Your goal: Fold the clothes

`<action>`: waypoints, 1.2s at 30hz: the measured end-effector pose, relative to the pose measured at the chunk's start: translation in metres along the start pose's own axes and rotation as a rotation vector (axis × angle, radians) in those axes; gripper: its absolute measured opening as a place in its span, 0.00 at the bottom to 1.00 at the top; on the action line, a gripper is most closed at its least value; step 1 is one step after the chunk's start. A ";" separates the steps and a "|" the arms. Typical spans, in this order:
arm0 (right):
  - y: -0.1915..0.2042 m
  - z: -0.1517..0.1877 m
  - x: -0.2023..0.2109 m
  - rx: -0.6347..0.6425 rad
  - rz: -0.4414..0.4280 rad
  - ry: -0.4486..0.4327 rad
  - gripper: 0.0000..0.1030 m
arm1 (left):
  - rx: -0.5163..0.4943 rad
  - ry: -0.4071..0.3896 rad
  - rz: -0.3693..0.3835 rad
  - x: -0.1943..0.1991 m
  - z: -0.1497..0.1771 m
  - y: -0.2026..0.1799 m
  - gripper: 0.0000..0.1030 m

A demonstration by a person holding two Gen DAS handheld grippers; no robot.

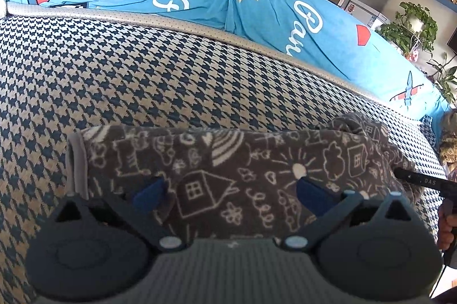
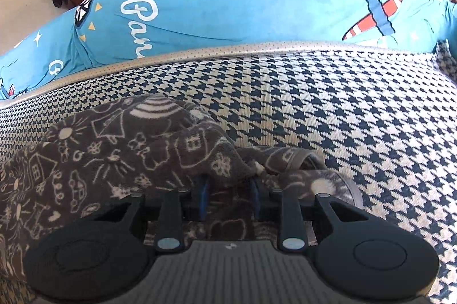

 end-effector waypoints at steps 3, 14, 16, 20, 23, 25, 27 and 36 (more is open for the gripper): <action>0.005 0.000 -0.005 0.040 0.026 0.001 0.26 | -0.001 0.004 -0.014 -0.004 0.001 -0.002 1.00; 0.020 -0.005 0.016 0.068 0.041 -0.041 0.28 | -0.025 -0.016 -0.062 -0.007 0.003 -0.007 1.00; 0.024 -0.007 0.021 0.068 0.035 -0.072 0.28 | -0.018 -0.020 -0.062 -0.006 0.003 -0.007 1.00; 0.026 -0.013 0.021 0.025 0.021 -0.104 0.28 | 0.000 -0.030 -0.055 -0.004 0.002 -0.005 1.00; 0.028 -0.015 0.014 0.016 0.026 -0.095 0.28 | 0.012 -0.032 -0.056 -0.003 0.002 -0.003 1.00; 0.028 -0.016 0.010 0.012 0.024 -0.086 0.28 | 0.020 -0.031 -0.054 -0.002 0.001 -0.002 1.00; 0.025 -0.016 0.002 -0.006 0.023 -0.067 0.28 | 0.022 -0.028 -0.055 -0.003 0.001 -0.002 1.00; 0.020 -0.011 -0.023 -0.015 0.086 0.000 0.28 | 0.011 -0.024 -0.069 -0.006 0.001 -0.002 1.00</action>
Point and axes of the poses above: each gripper's, at about its wrist camera, not at the fingertips, and x roughly against the way its jaws point, y to its left, z to its underside, the point moved 1 cm from there along -x, roughly the way its jaws point, and after that the axes turned 12 degrees about -z, right-handed, at the moved point
